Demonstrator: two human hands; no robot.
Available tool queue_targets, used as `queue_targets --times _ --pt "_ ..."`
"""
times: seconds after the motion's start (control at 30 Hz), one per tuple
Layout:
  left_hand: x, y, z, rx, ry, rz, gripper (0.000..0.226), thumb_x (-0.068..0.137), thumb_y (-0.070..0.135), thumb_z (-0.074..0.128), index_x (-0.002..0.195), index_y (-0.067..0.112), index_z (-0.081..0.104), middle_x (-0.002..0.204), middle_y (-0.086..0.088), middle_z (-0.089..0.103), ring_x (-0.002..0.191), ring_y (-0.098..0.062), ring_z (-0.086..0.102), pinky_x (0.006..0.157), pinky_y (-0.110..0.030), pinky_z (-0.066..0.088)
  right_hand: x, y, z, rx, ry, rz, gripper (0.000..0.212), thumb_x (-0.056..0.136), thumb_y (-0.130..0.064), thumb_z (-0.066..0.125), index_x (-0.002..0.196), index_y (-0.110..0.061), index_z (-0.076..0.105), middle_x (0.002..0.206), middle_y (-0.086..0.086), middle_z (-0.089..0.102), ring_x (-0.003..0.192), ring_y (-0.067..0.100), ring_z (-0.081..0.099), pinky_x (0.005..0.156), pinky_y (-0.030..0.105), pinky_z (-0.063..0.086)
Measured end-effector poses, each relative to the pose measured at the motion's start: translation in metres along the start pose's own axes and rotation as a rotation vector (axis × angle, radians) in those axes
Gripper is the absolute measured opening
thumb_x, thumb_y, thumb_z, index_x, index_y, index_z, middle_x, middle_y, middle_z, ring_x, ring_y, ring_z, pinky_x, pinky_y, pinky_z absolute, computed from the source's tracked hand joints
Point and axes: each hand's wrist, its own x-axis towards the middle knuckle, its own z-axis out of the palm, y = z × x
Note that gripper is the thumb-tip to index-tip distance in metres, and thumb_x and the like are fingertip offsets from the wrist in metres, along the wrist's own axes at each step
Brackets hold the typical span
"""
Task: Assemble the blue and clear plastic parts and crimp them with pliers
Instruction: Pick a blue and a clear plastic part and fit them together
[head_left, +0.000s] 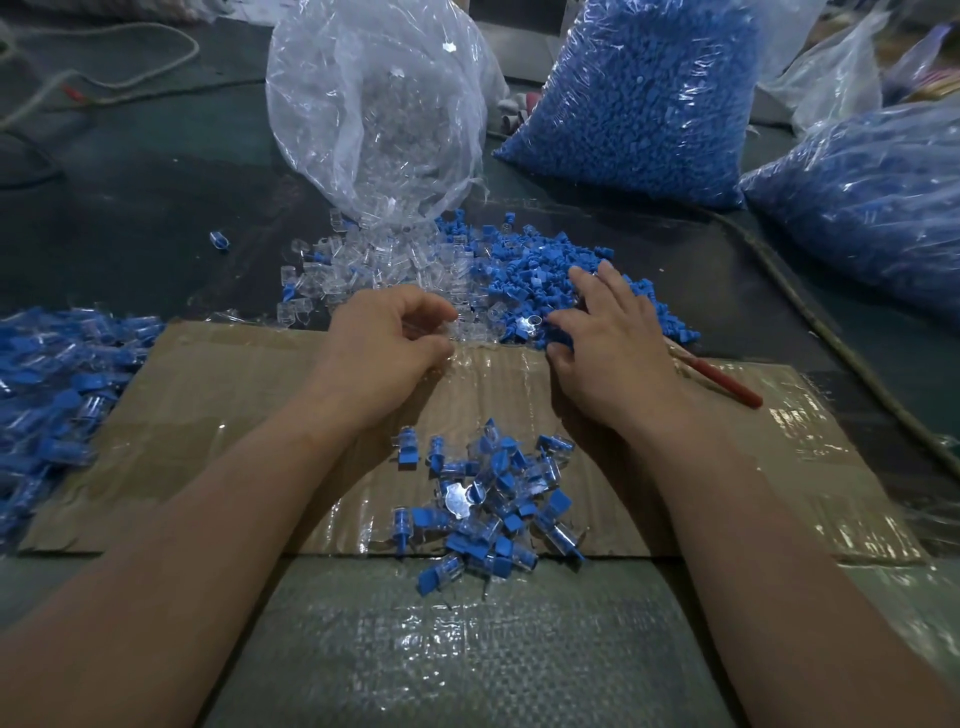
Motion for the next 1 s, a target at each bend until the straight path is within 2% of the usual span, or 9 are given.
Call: queue_targets --times 0.13,0.23,0.3,0.37,0.5,0.6,0.73,0.83,1.0 --pt "-0.001 0.002 0.0 -0.044 -0.016 0.005 0.027 0.08 0.004 0.068 0.085 0.03 0.061 0.084 0.003 0.066 0.078 -0.013 0.066 0.076 -0.025 0.054 0.0 0.0 -0.001 0.081 0.004 -0.002 0.023 0.094 -0.025 0.048 0.114 -0.025 0.06 0.155 0.003 0.014 0.143 0.02 -0.001 0.115 0.046 0.004" --pt "-0.001 0.001 0.0 -0.055 -0.021 -0.005 0.029 0.082 0.003 0.066 0.101 0.024 0.065 0.089 0.002 0.066 0.081 -0.01 0.065 0.079 -0.024 0.054 0.0 0.001 -0.002 0.106 0.0 -0.01 0.018 0.093 -0.025 0.051 0.107 -0.026 0.063 0.154 0.003 0.015 0.142 0.021 0.001 0.114 0.046 0.004" --pt "0.0 0.001 0.0 -0.082 -0.038 -0.015 0.034 0.083 0.002 0.064 0.11 0.022 0.063 0.09 0.001 0.065 0.078 -0.006 0.065 0.074 -0.017 0.053 0.0 0.001 -0.002 0.105 -0.001 -0.012 0.021 0.093 -0.026 0.05 0.111 -0.027 0.061 0.154 0.003 0.015 0.143 0.021 0.0 0.114 0.047 0.003" --pt "-0.001 0.002 0.0 -0.054 -0.053 0.003 0.032 0.082 0.004 0.066 0.107 0.025 0.064 0.088 0.004 0.065 0.073 0.0 0.062 0.066 -0.008 0.049 0.0 0.001 -0.001 0.098 -0.011 -0.013 0.025 0.093 -0.031 0.049 0.116 -0.029 0.059 0.155 0.003 0.013 0.143 0.021 -0.001 0.114 0.048 0.002" --pt "-0.002 0.003 0.001 -0.042 -0.061 0.014 0.035 0.077 0.008 0.071 0.109 0.022 0.065 0.089 0.008 0.065 0.08 -0.004 0.063 0.072 -0.011 0.048 -0.001 -0.002 -0.001 0.12 0.021 -0.022 0.03 0.091 -0.038 0.051 0.119 -0.029 0.057 0.154 0.003 0.016 0.142 0.02 0.0 0.113 0.046 -0.001" --pt "-0.003 0.005 0.002 -0.058 -0.06 0.012 0.032 0.081 0.012 0.067 0.111 0.019 0.064 0.087 0.007 0.066 0.078 -0.006 0.065 0.068 -0.011 0.052 -0.001 -0.006 0.0 0.12 0.043 -0.075 0.034 0.09 -0.034 0.055 0.124 -0.03 0.055 0.153 0.004 0.019 0.142 0.02 0.003 0.113 0.046 -0.001" --pt "-0.002 0.005 0.003 -0.097 -0.053 -0.008 0.032 0.082 0.009 0.066 0.114 0.014 0.063 0.086 0.005 0.066 0.077 -0.008 0.066 0.068 -0.012 0.053 0.0 -0.009 0.001 0.122 0.025 -0.08 0.024 0.088 -0.034 0.057 0.111 -0.03 0.063 0.151 0.003 0.026 0.142 0.02 0.007 0.113 0.048 -0.001" --pt "-0.003 0.008 0.003 -0.085 -0.063 0.0 0.03 0.08 0.007 0.068 0.108 0.016 0.065 0.085 0.008 0.065 0.075 -0.003 0.064 0.068 -0.011 0.052 0.001 -0.01 0.001 0.13 0.029 -0.068 0.018 0.087 -0.034 0.058 0.102 -0.027 0.065 0.149 0.001 0.031 0.141 0.019 0.01 0.112 0.049 0.0" --pt "-0.006 0.011 0.003 -0.161 -0.077 0.01 0.033 0.077 0.0 0.069 0.094 0.029 0.065 0.082 0.007 0.067 0.065 0.006 0.063 0.058 -0.006 0.048 0.0 -0.013 0.004 0.104 0.051 -0.039 0.019 0.092 -0.031 0.05 0.099 -0.021 0.064 0.147 0.001 0.035 0.141 0.018 0.011 0.112 0.047 -0.003"
